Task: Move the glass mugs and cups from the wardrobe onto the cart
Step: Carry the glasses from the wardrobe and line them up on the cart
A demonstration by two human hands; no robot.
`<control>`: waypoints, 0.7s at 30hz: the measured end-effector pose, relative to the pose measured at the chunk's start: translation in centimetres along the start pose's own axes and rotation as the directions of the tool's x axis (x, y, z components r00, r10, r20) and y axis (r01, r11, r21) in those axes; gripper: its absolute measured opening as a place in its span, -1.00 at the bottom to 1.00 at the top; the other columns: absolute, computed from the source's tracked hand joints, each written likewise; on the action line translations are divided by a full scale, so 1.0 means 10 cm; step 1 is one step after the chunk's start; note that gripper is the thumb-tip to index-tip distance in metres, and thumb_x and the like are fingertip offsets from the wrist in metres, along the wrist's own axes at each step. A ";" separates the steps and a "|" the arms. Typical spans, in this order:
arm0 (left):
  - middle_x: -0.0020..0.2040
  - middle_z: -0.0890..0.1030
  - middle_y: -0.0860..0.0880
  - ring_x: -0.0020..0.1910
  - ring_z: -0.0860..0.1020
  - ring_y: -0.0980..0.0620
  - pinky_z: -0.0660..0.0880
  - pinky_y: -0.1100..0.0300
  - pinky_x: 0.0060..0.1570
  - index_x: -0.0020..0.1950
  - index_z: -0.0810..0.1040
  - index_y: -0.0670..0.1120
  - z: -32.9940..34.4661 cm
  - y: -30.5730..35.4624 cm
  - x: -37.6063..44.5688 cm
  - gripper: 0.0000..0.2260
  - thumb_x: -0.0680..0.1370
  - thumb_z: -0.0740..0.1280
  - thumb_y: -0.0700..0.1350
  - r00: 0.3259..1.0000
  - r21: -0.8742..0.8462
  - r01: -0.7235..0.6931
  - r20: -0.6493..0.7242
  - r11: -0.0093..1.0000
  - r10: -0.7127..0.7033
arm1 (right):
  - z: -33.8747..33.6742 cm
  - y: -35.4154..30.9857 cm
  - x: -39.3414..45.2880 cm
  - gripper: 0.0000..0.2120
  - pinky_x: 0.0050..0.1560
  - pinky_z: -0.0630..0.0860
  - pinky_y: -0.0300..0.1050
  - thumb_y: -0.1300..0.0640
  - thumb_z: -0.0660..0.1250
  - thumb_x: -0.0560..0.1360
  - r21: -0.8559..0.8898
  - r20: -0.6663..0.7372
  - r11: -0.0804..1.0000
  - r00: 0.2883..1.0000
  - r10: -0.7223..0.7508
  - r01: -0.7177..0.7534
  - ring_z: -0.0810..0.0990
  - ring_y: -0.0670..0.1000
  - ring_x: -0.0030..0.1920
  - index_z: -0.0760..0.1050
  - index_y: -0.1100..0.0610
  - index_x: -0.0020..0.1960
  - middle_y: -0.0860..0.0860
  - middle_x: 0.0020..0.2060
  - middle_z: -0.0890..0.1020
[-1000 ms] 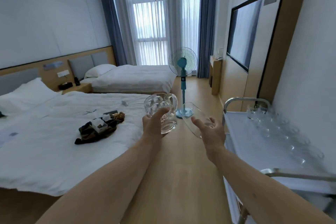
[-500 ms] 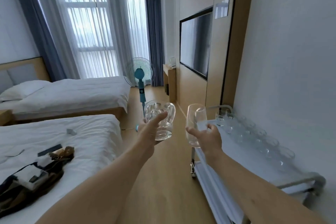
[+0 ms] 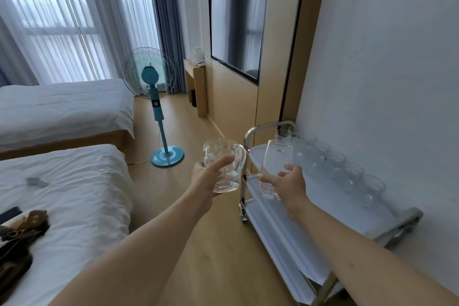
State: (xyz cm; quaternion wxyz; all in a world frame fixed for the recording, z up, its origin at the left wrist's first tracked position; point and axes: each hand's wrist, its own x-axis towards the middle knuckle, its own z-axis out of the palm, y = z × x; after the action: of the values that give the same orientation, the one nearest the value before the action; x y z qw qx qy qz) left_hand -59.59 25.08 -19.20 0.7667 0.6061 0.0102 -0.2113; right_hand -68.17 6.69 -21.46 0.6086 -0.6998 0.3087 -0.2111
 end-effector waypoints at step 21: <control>0.12 0.64 -0.21 0.01 0.69 -0.16 0.67 -0.12 -0.04 0.34 0.39 -0.06 0.79 0.15 2.27 -0.05 0.09 0.62 0.32 0.997 0.170 0.078 0.008 0.982 -0.081 | 0.33 0.24 2.29 -0.14 0.01 0.43 -0.08 0.06 0.67 0.27 0.058 0.013 0.996 0.998 0.064 -0.065 0.54 0.02 0.07 0.25 0.14 0.39 0.08 0.15 0.50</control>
State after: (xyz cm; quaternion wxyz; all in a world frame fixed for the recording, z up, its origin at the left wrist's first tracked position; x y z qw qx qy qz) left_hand -40.32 10.88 -21.84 0.7034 0.6667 0.0105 -0.2463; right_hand -49.87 -6.90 -26.18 0.6370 -0.6726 0.3214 -0.1964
